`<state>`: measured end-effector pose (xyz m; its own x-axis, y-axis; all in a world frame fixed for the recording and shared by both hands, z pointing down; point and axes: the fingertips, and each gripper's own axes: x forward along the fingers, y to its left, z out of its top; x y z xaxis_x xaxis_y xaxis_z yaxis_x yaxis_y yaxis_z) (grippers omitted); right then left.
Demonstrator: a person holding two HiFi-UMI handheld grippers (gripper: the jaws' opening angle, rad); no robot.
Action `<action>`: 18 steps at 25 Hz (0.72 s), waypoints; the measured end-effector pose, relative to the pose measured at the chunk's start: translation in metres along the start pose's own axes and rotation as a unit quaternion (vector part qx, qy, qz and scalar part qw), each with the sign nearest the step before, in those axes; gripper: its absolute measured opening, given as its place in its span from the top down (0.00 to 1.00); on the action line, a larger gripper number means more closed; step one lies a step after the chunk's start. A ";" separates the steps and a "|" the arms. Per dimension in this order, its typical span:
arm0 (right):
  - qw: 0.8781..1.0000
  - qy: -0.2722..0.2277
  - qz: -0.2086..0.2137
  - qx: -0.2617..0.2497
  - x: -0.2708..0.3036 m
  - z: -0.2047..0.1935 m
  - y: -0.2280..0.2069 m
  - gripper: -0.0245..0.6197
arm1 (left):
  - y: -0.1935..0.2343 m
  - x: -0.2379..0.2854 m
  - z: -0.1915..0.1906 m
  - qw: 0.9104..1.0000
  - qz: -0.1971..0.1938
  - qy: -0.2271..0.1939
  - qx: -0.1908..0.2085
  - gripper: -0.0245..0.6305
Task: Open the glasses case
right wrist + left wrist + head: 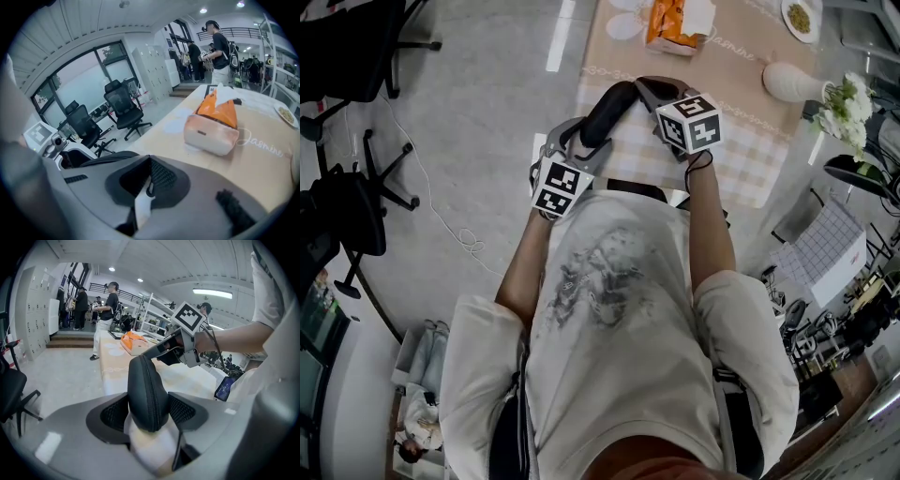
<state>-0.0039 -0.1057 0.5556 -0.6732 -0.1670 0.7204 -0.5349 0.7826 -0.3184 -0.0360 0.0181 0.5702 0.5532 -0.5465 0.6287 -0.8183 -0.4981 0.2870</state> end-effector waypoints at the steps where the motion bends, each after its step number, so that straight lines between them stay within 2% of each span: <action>1: 1.000 -0.001 -0.003 0.000 -0.001 0.001 0.000 0.94 | 0.000 0.000 0.000 1.000 0.003 0.001 -0.002 0.54; 4: 1.000 -0.014 -0.028 0.006 -0.005 0.006 0.003 0.94 | -0.002 0.000 -0.001 1.000 0.018 0.003 -0.013 0.54; 7: 0.998 -0.047 -0.049 0.014 -0.012 0.017 0.013 0.94 | 0.000 -0.002 -0.003 0.999 0.035 0.002 -0.030 0.54; 8: 0.997 -0.060 -0.046 0.021 -0.015 0.020 0.018 0.90 | -0.001 -0.001 -0.002 0.999 0.039 0.001 -0.034 0.54; 9: 0.996 -0.070 -0.044 0.027 -0.019 0.021 0.022 0.81 | -0.004 0.002 -0.001 0.998 0.041 0.001 -0.036 0.54; 10: 0.996 -0.075 -0.046 0.031 -0.024 0.019 0.025 0.81 | -0.008 0.006 0.001 0.998 0.043 0.002 -0.035 0.54; 18: 0.994 -0.063 -0.092 0.019 -0.017 0.013 0.066 0.79 | -0.003 0.002 0.002 0.998 0.044 0.001 -0.035 0.54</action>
<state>-0.0349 -0.0590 0.5143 -0.6197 -0.3804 0.6865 -0.6721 0.7088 -0.2140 -0.0320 0.0170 0.5691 0.4792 -0.5848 0.6545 -0.8722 -0.4005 0.2807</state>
